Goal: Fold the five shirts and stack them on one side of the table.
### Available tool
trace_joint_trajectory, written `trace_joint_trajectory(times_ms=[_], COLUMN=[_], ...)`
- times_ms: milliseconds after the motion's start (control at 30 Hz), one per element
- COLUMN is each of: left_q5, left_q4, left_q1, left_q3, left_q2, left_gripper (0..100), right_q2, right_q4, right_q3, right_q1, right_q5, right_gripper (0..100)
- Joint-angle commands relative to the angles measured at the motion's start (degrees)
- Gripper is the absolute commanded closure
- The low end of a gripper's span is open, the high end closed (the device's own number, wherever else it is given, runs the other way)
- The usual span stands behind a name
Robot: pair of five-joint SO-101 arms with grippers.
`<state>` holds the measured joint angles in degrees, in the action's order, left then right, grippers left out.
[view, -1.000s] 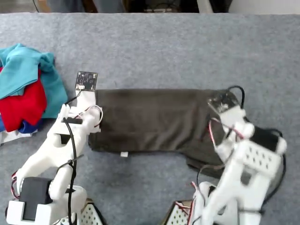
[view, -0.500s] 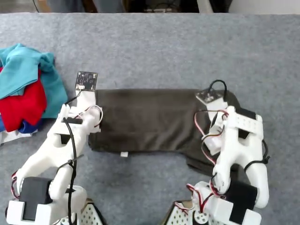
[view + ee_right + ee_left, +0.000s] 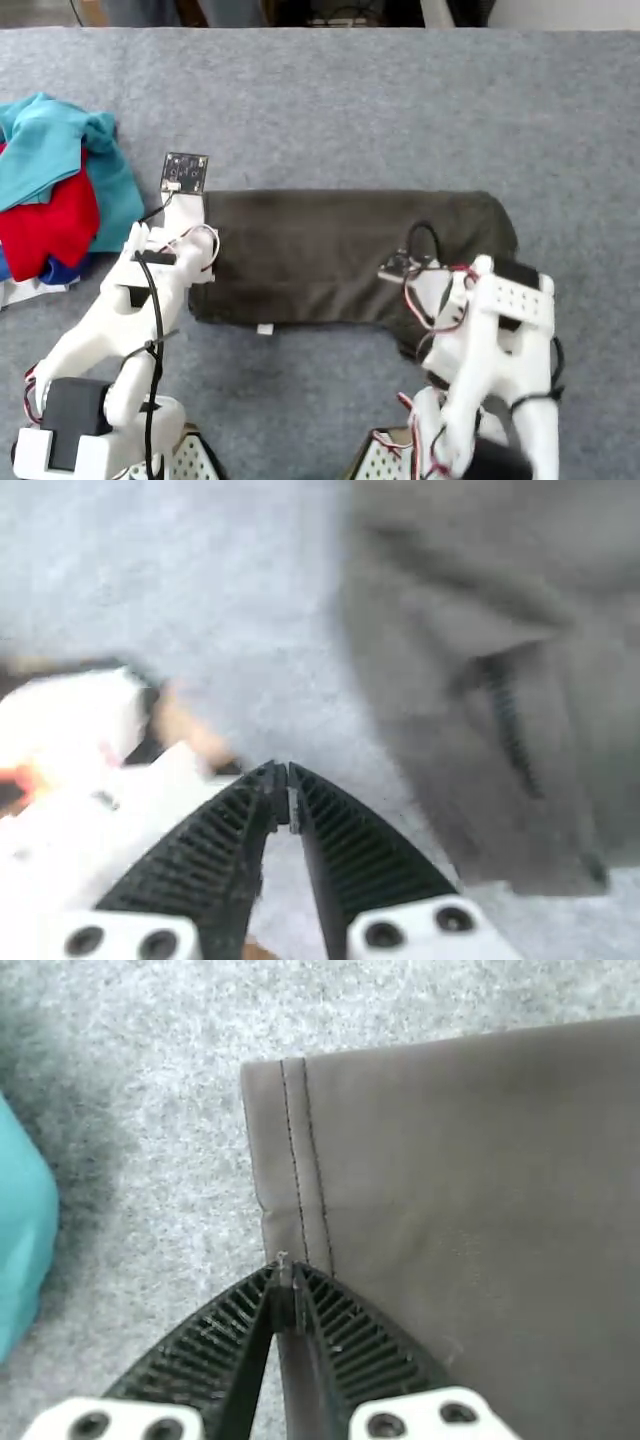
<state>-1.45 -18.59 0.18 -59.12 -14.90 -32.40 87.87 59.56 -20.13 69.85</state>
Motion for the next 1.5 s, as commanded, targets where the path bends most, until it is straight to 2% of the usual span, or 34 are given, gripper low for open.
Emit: trace_joint_trajectory(times_ms=[0, 100, 200, 300, 467, 533, 633, 700, 767, 900, 1033, 1200, 1467], left_q5=[-0.3, -0.3, -0.3, -0.3, -0.3, -0.3, -0.2, 0.1, 0.2, 0.2, 1.1, 4.4, 4.1], left_q4=[0.9, 0.9, 0.9, 0.9, -0.4, -6.9, -14.7, -13.4, -8.7, -3.9, -5.0, -12.1, -12.1], left_q1=[-0.6, -0.6, -0.6, -0.6, 0.2, 1.8, 4.3, 5.3, 5.3, 5.1, 5.2, 2.4, 1.5], left_q3=[0.5, 0.5, 0.5, 0.8, 4.4, 8.7, 14.8, 16.5, 16.1, 18.7, 27.2, 39.8, 44.1], left_q2=[-0.4, -0.4, -0.4, -0.4, -1.3, -3.9, -7.8, -7.5, -4.0, 9.9, 22.6, 28.8, 32.6], left_gripper=[97, 97, 97, 97, 97, 97, 97, 97, 97, 97, 97, 97, 97], right_q2=[-9.2, -15.1, -16.7, -12.4, 5.5, 13.6, 24.9, 32.7, 40.5, 56.3, 71.7, 86.5, 99.6], right_q4=[7.5, 12.5, 12.8, 6.8, -5.6, -8.2, -9.8, -10.4, -10.6, -10.6, -10.2, -7.0, 1.6], right_q3=[-3.6, -8.3, -12.7, -16.1, -25.5, -31.4, -41.2, -48.0, -55.2, -71.2, -87.9, -106.8, -135.1], right_q1=[0.5, 0.5, 0.4, 0.8, 0.9, 0.9, 0.9, 0.9, 0.8, 0.4, 0.5, 0.5, 0.4], right_q5=[4.0, 6.0, 5.6, -1.4, -14.5, -17.8, -18.9, -18.9, -19.0, -22.2, -22.6, -24.2, -27.3], right_gripper=[98.5, 98.5, 98.5, 98.5, 98.5, 98.5, 98.5, 98.5, 98.5, 98.5, 98.5, 98.5, 98.5])
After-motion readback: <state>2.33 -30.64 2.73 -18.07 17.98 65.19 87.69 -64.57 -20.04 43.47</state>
